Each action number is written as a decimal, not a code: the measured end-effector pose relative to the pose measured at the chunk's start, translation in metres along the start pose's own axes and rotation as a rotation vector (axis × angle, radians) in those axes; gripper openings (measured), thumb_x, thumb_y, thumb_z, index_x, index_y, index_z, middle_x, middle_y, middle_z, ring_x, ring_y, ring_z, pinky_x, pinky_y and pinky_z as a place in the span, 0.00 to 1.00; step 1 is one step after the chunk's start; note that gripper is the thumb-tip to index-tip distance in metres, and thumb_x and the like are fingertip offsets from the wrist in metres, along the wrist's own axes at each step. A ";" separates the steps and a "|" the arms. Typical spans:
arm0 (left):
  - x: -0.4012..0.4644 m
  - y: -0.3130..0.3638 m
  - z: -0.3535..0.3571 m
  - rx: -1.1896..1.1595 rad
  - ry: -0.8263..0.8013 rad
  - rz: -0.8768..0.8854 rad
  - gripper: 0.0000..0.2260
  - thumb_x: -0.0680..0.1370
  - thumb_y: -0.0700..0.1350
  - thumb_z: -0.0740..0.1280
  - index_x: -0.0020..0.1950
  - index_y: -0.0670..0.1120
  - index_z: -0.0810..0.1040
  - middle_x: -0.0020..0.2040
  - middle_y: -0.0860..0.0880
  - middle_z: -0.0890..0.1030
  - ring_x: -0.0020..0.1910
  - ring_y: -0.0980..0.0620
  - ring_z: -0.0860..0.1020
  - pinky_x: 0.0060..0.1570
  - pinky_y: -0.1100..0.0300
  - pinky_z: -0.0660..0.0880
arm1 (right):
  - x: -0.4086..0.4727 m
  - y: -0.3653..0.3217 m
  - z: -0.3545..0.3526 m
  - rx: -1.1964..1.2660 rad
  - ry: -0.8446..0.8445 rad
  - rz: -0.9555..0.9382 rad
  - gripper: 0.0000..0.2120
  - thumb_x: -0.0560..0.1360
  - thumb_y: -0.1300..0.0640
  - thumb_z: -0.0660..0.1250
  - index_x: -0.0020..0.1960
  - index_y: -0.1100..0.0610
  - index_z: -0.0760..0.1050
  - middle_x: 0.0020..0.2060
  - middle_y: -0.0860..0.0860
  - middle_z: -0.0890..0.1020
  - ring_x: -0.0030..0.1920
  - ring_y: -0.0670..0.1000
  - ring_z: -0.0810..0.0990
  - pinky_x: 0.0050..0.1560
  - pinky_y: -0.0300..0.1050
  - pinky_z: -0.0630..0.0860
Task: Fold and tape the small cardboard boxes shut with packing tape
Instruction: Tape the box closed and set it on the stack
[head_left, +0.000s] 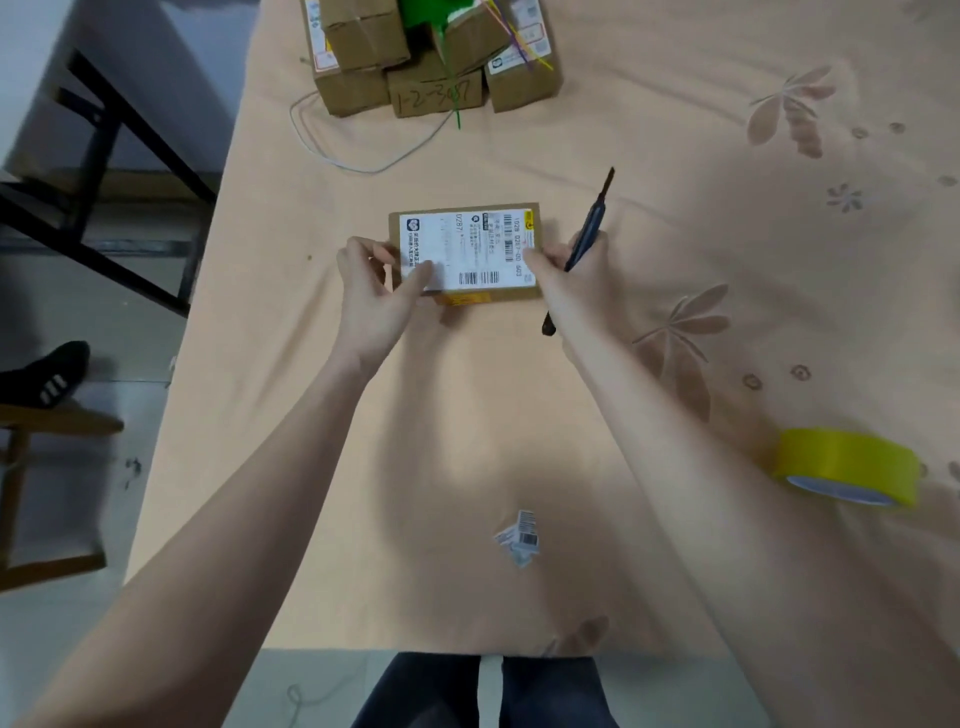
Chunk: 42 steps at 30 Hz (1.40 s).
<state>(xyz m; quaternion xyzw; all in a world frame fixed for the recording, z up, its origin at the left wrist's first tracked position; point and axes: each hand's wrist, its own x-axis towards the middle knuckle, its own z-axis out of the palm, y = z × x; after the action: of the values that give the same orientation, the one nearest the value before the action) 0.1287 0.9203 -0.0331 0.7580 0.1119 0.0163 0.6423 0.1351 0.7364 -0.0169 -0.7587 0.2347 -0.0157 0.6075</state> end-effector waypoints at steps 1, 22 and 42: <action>0.003 -0.003 0.000 0.072 0.013 0.041 0.14 0.71 0.40 0.68 0.45 0.51 0.62 0.57 0.42 0.66 0.54 0.48 0.71 0.50 0.60 0.74 | 0.001 0.004 0.003 -0.052 -0.015 -0.008 0.14 0.72 0.61 0.69 0.52 0.60 0.66 0.39 0.47 0.76 0.34 0.38 0.76 0.25 0.26 0.66; 0.016 -0.027 0.017 1.124 -0.247 0.234 0.24 0.82 0.55 0.47 0.77 0.58 0.47 0.78 0.50 0.42 0.77 0.50 0.39 0.71 0.39 0.42 | 0.006 0.012 0.022 -0.753 -0.277 -0.472 0.21 0.80 0.66 0.52 0.72 0.66 0.55 0.74 0.60 0.62 0.71 0.56 0.65 0.58 0.38 0.61; -0.086 -0.008 0.021 0.695 -0.139 0.291 0.25 0.76 0.45 0.58 0.72 0.41 0.66 0.72 0.39 0.64 0.70 0.41 0.65 0.67 0.44 0.64 | -0.090 0.069 -0.086 -0.818 -0.109 -0.343 0.14 0.78 0.64 0.59 0.62 0.68 0.70 0.58 0.68 0.70 0.55 0.68 0.72 0.51 0.49 0.63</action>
<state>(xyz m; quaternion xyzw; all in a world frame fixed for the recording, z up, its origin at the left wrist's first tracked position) 0.0474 0.8845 -0.0347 0.9380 -0.0417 0.0167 0.3438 0.0049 0.6808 -0.0346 -0.9642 0.0602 0.0179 0.2575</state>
